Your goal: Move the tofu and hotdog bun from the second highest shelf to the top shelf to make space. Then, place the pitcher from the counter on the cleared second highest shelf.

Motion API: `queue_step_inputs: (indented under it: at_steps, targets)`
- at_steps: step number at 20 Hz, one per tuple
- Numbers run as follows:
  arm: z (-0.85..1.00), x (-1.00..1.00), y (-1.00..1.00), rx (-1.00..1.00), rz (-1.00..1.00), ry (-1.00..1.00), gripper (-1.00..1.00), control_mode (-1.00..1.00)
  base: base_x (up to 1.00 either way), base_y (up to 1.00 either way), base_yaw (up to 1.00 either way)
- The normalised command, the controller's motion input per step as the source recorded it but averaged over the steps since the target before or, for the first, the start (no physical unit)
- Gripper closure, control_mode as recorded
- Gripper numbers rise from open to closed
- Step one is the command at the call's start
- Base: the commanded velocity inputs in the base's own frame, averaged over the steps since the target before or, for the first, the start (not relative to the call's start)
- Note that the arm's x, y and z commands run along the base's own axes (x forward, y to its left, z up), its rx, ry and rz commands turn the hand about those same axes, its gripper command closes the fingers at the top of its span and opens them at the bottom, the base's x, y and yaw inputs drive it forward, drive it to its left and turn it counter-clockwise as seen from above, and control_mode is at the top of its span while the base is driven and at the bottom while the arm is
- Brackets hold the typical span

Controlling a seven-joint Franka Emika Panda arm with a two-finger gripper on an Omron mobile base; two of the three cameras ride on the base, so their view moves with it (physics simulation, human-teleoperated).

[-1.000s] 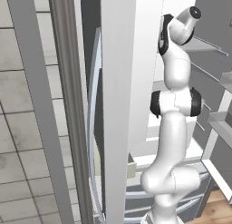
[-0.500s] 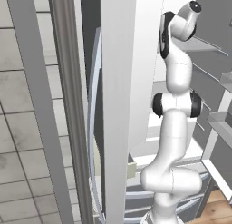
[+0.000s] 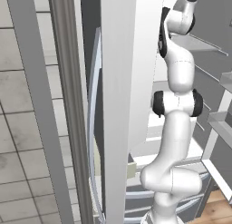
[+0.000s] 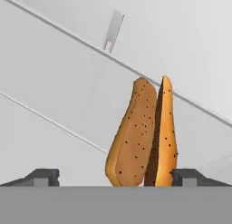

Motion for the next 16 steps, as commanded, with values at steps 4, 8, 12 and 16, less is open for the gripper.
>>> queue_step_inputs:
  at_steps: [4, 8, 12, 16]
  targets:
    - [-1.00, -0.31, 0.04, -0.02, -0.24, -0.44, -1.00, -1.00, 0.00, 0.00, 0.00]
    - [-1.00, -0.14, 0.00, 0.00, -0.27, -0.50, -1.00, -1.00, 0.00, 0.00, 0.00]
    - [-0.61, -0.42, 0.00, 0.00, -0.23, -0.45, -1.00, -1.00, 0.00, 0.00, 0.00]
    - [0.00, -1.00, 0.00, 0.00, -0.08, -0.22, -1.00, -1.00, 0.00, 0.00, 0.00]
